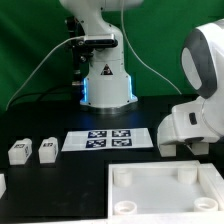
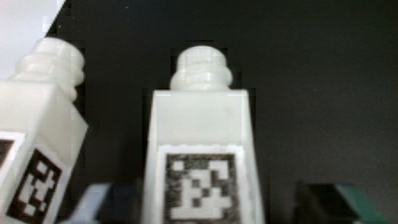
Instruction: Assemble one leg
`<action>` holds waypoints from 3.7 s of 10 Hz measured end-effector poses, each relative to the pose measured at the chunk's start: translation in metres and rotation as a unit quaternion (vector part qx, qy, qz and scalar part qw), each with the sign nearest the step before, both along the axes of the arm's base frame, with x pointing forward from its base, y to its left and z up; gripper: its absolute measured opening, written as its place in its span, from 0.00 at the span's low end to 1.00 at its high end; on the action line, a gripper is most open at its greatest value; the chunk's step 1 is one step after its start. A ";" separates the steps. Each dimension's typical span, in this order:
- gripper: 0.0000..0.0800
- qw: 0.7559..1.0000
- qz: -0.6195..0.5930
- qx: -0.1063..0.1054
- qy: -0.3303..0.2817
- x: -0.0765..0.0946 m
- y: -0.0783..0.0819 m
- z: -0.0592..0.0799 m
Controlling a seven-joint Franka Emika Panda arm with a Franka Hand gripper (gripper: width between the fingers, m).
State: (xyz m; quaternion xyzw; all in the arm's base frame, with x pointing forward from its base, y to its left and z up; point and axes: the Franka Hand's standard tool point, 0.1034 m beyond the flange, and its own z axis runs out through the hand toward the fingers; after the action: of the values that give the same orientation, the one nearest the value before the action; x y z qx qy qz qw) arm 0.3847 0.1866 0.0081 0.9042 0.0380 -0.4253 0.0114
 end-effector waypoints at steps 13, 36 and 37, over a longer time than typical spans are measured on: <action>0.36 0.985 0.034 0.064 -0.154 0.091 -0.042 0.083; 0.37 0.739 0.000 0.081 -0.669 0.240 -0.078 0.100; 0.37 0.738 0.001 0.082 -0.670 0.244 -0.075 0.096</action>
Offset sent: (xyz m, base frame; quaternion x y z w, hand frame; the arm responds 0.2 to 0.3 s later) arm 0.0000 0.0000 0.0000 0.0000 0.0000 0.0000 1.0000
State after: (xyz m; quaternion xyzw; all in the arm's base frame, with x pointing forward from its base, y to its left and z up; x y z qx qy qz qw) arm 0.6283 0.1112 0.1042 0.9530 0.0562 0.2950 -0.0402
